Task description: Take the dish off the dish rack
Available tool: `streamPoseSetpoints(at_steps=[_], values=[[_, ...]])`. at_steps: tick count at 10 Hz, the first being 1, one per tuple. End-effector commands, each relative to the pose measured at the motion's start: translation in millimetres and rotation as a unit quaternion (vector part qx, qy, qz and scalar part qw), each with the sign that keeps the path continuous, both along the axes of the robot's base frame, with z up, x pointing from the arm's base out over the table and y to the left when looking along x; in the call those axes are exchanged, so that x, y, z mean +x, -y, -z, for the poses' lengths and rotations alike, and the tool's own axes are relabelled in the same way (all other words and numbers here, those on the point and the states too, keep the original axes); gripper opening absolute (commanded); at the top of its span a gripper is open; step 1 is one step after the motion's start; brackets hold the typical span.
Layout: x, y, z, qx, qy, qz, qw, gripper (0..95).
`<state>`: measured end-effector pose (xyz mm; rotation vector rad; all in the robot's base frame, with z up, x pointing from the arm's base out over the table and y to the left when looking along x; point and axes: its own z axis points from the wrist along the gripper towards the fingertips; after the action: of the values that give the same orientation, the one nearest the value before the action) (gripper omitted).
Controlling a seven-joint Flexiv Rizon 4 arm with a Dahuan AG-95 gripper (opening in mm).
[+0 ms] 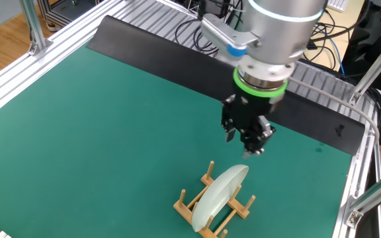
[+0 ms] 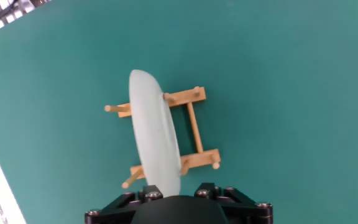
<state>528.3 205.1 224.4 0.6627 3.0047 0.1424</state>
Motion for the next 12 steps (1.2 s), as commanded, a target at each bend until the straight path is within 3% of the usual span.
streamPoseSetpoints(at_steps=[1,7,12], values=[[4.9,-10.9,1.6,-0.005,0.002,0.013,0.9999,57.0],[29.7,-9.1,13.4,-0.018,0.003,-0.003,0.9998,57.0],[38.0,-13.8,30.9,-0.020,0.014,-0.003,0.9997,57.0]])
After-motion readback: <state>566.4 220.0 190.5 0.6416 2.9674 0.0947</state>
